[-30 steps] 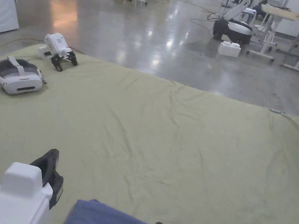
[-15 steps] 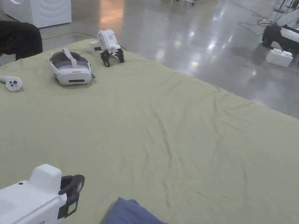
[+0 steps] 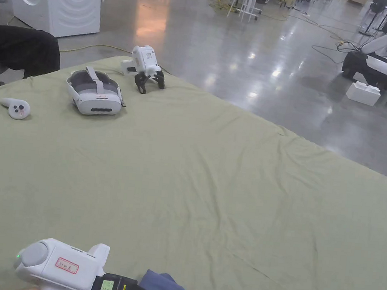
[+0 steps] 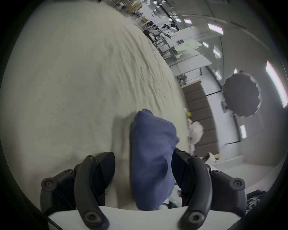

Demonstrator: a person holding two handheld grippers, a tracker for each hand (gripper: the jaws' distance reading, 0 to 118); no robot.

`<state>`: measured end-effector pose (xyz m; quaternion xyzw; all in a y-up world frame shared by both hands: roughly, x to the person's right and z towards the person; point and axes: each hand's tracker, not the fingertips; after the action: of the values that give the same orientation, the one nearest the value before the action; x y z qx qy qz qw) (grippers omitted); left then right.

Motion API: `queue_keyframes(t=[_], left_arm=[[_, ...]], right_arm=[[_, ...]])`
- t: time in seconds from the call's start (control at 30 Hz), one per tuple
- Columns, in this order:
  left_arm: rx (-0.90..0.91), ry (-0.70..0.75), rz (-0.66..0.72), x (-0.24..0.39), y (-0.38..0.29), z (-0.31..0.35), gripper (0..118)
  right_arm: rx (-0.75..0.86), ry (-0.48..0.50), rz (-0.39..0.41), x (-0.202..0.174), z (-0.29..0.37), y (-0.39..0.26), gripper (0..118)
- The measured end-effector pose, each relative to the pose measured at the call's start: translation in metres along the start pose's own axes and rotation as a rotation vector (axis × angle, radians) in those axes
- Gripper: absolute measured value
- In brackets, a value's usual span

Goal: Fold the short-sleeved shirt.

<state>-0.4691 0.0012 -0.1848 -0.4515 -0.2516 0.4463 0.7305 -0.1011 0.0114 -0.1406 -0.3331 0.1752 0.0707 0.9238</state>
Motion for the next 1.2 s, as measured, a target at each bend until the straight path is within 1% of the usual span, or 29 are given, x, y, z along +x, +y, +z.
queue_keyframes(t=[0.03, 0.13, 0.17, 0.23, 0.3, 0.33, 0.37, 0.47, 0.57, 0.6, 0.7, 0.77, 0.9, 0.93, 1.1, 1.2], left_arm=[[-0.005, -0.072, 0.003, -0.004, 0.001, -0.004, 78], [-0.051, -0.21, 0.062, -0.003, -0.005, -0.025, 76], [-0.079, -0.166, 0.002, -0.002, -0.006, -0.033, 73], [-0.071, -0.139, -0.019, 0.001, -0.005, -0.042, 66], [-0.079, -0.124, -0.03, -0.002, -0.003, -0.05, 40], [-0.081, -0.095, -0.014, -0.004, -0.004, -0.051, 32], [-0.078, -0.084, -0.017, -0.004, -0.005, -0.048, 26], [-0.065, -0.071, -0.059, 0.007, -0.008, -0.04, 19], [-0.052, -0.072, -0.087, 0.02, -0.004, -0.021, 18], [-0.03, -0.057, -0.129, 0.025, 0.0, -0.008, 18], [-0.007, -0.03, -0.133, 0.035, 0.017, 0.037, 18], [0.032, 0.028, -0.155, 0.04, 0.03, 0.074, 18], [0.088, 0.121, -0.186, 0.041, 0.061, 0.154, 18], [0.117, 0.185, -0.192, 0.05, 0.064, 0.173, 18], [0.188, 0.328, -0.17, 0.046, 0.095, 0.258, 18], [0.173, 0.43, -0.123, 0.033, 0.111, 0.288, 18]], right_arm=[[0.0, -0.001, 0.004, 0.0, 0.0, 0.0, 0], [0.002, -0.003, 0.011, -0.001, 0.0, -0.001, 0], [0.004, -0.005, 0.014, -0.001, 0.0, -0.001, 0], [0.006, -0.01, 0.022, -0.003, 0.0, -0.002, 0], [0.009, -0.015, 0.033, -0.003, 0.001, -0.002, 0], [0.009, -0.016, 0.037, -0.004, 0.0, -0.002, 0], [0.012, -0.016, 0.041, -0.004, 0.0, -0.003, 0], [0.021, -0.012, 0.052, -0.004, 0.005, 0.001, 0], [0.039, 0.005, 0.027, 0.0, 0.017, 0.012, 0], [0.062, 0.001, 0.033, 0.002, 0.021, 0.017, 0], [0.135, -0.001, 0.067, 0.009, 0.034, 0.039, 0], [0.183, -0.008, 0.09, 0.015, 0.041, 0.056, 0], [0.243, -0.028, 0.112, 0.032, 0.051, 0.086, 0], [0.252, -0.03, 0.105, 0.036, 0.053, 0.092, 0], [0.279, -0.067, 0.085, 0.057, 0.056, 0.107, 0], [0.271, -0.092, 0.069, 0.067, 0.056, 0.106, 0]])
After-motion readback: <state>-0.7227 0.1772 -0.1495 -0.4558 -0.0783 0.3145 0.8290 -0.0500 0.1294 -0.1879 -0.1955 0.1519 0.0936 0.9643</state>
